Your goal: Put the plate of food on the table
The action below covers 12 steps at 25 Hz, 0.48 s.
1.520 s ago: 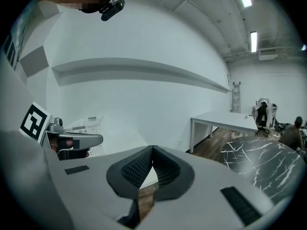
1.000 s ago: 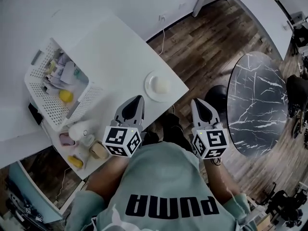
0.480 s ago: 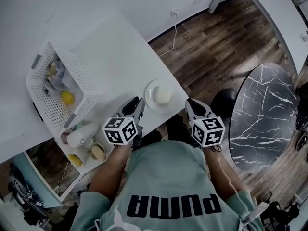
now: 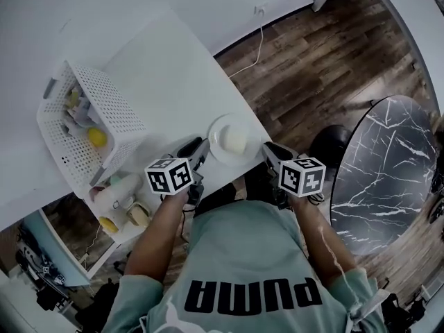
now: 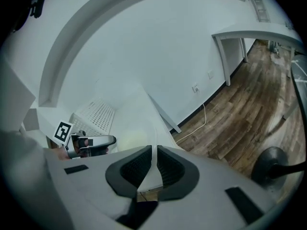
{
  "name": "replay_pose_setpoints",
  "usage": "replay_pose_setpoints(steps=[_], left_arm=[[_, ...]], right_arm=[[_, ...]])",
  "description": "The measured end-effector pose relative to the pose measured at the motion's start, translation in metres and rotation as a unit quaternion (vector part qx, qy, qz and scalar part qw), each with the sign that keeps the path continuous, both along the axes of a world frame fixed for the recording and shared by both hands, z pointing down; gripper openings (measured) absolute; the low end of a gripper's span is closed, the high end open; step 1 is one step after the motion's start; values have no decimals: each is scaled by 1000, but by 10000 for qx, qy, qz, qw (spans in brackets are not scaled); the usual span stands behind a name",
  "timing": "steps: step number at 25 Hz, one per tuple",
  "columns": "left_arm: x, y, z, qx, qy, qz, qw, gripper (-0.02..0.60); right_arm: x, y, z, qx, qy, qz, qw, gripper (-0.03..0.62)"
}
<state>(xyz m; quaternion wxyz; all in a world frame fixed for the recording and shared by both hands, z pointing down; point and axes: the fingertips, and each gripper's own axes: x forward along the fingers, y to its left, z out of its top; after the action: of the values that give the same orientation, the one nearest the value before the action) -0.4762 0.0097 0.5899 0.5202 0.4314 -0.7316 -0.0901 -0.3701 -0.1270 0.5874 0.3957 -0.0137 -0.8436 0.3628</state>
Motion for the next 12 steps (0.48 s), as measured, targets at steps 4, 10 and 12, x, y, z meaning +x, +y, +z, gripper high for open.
replay_pose_setpoints(steps=[4,10,12], left_arm=[[0,-2,6,36,180,96,9998,95],[2,-5,12,12,343,140,9993,95],[2,-6,13,21,399,152,9991,95]], right_arm=[[-2,4,7,-259,63,16,9996,20],[-3,7,11,-463,135,35,9988,20],[-4,7,11,-548,135,77,9984,20]])
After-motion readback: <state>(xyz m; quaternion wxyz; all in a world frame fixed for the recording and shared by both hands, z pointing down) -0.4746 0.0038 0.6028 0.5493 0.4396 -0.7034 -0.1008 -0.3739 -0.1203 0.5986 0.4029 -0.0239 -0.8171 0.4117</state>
